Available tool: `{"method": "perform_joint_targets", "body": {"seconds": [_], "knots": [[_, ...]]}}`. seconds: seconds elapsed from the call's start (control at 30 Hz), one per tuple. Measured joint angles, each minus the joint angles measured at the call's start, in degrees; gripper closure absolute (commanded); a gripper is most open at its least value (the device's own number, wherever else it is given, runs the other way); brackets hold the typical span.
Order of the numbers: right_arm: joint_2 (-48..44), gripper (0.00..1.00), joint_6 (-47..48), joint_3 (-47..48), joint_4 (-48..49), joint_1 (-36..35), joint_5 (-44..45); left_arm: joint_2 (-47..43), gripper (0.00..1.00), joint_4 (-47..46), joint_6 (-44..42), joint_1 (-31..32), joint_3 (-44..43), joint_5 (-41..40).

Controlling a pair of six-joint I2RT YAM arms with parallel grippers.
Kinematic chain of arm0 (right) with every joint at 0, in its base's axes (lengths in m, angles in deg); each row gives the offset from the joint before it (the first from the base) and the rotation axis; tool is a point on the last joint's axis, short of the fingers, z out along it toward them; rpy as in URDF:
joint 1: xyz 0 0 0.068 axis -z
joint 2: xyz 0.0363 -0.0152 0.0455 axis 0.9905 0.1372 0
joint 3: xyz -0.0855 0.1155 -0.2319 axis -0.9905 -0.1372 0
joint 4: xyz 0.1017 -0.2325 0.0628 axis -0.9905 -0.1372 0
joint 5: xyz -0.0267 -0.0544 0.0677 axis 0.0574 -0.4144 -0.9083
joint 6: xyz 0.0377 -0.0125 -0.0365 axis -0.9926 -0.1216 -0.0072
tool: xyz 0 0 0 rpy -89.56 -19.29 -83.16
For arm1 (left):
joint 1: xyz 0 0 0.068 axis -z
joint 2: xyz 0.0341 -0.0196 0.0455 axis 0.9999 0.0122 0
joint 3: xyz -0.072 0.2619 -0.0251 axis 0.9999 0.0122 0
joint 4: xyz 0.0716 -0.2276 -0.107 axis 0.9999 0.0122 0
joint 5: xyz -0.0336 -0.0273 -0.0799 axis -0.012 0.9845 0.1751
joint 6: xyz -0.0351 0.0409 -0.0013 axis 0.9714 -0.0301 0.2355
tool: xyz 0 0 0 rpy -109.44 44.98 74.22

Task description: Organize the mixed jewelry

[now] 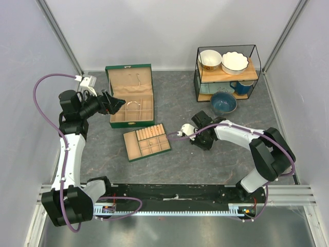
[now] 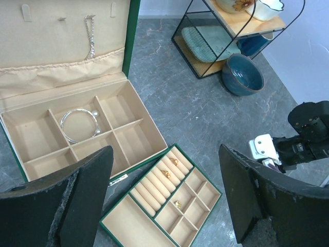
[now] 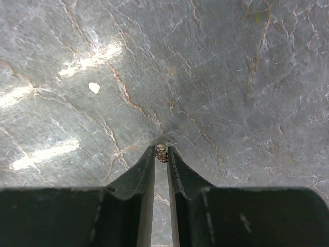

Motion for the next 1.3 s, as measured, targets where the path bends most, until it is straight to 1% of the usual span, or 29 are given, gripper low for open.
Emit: {"method": "perform_joint_targets", "body": {"seconds": [0.17,0.37,0.6,0.8,1.07,1.3], "knots": [[0.0,0.78,-0.3,3.1,-3.0,0.0,-1.4,0.0,0.09,0.0,0.0,0.0,0.0,0.0],[0.0,0.79,-0.6,10.3,-4.8,-0.1,-3.8,0.0,0.09,0.0,0.0,0.0,0.0,0.0],[1.5,0.77,-1.1,13.6,-6.1,-1.6,-5.1,0.0,0.09,-0.1,0.0,0.0,0.0,0.0],[6.5,0.76,-2.2,21.9,-6.3,-7.0,-6.0,0.0,0.09,-0.2,0.0,0.0,0.0,0.0],[17.1,0.76,-3.6,35.5,-5.5,-14.0,-8.2,0.0,0.09,-0.2,0.0,0.0,0.0,-0.5],[23.0,0.76,-4.4,40.3,-5.0,-17.7,-9.1,-0.1,0.1,0.1,0.0,0.0,0.0,-5.2]]}}
